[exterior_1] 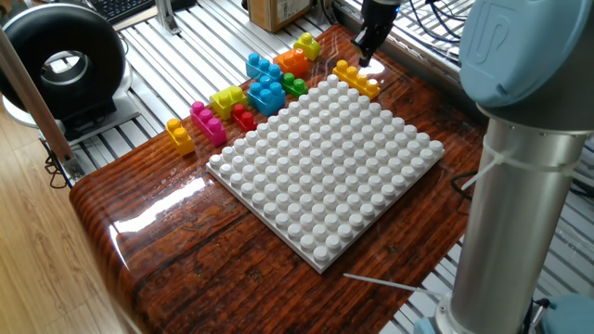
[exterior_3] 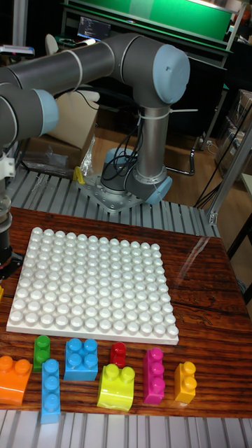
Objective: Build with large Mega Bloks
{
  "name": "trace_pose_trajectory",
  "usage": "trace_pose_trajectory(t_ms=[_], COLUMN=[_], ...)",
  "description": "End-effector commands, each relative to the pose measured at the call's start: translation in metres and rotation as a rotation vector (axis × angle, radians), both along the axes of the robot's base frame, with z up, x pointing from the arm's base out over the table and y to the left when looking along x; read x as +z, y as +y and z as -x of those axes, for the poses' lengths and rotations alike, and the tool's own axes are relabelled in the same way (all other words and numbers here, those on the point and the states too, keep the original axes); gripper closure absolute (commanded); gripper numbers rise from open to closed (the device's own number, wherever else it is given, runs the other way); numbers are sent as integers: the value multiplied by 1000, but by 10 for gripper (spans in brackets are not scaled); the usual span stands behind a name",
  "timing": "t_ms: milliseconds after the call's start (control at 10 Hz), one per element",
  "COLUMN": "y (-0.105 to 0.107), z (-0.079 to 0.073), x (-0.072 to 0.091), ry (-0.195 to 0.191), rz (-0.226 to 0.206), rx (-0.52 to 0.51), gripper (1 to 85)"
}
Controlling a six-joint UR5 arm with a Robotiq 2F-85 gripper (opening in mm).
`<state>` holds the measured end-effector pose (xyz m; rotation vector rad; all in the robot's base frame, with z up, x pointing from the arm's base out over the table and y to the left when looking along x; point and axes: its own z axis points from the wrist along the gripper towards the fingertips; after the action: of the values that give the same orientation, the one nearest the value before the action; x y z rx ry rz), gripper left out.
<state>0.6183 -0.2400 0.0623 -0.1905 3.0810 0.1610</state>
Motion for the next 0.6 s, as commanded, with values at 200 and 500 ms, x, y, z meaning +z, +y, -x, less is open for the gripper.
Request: trace_pose_trajectory(t_ms=[200,500], y=[2,1], z=[-4,-4], x=[-3,-5], ry=[-19,-17], rz=[-16,-13], rx=[14,13], gripper=[230,230])
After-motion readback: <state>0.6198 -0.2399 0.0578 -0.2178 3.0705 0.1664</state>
